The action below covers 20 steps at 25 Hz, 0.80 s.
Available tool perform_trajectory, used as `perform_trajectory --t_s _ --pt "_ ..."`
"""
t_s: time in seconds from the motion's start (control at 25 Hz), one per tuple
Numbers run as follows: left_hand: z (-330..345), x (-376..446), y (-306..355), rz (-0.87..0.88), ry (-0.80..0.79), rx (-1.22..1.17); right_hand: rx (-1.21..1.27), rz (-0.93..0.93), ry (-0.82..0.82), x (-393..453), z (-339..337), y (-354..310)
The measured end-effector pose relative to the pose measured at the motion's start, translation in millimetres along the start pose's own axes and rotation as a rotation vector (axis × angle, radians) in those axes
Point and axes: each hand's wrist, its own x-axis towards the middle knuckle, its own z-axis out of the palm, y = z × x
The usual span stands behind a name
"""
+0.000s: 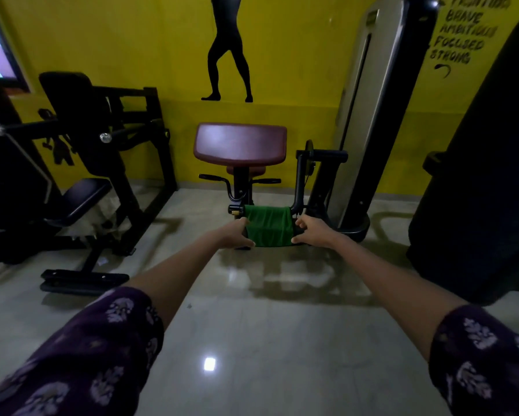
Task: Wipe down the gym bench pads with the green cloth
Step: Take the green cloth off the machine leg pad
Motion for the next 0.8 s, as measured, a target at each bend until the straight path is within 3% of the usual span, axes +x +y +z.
perform_trajectory --t_s 0.44,0.8 --pt "5 263 -69 -0.089 -0.093 -0.036 0.05 0.062 -0.101 274 -3 58" --pt "18 448 -126 -0.098 -0.286 -0.037 0.087 0.184 -0.236 453 19 91"
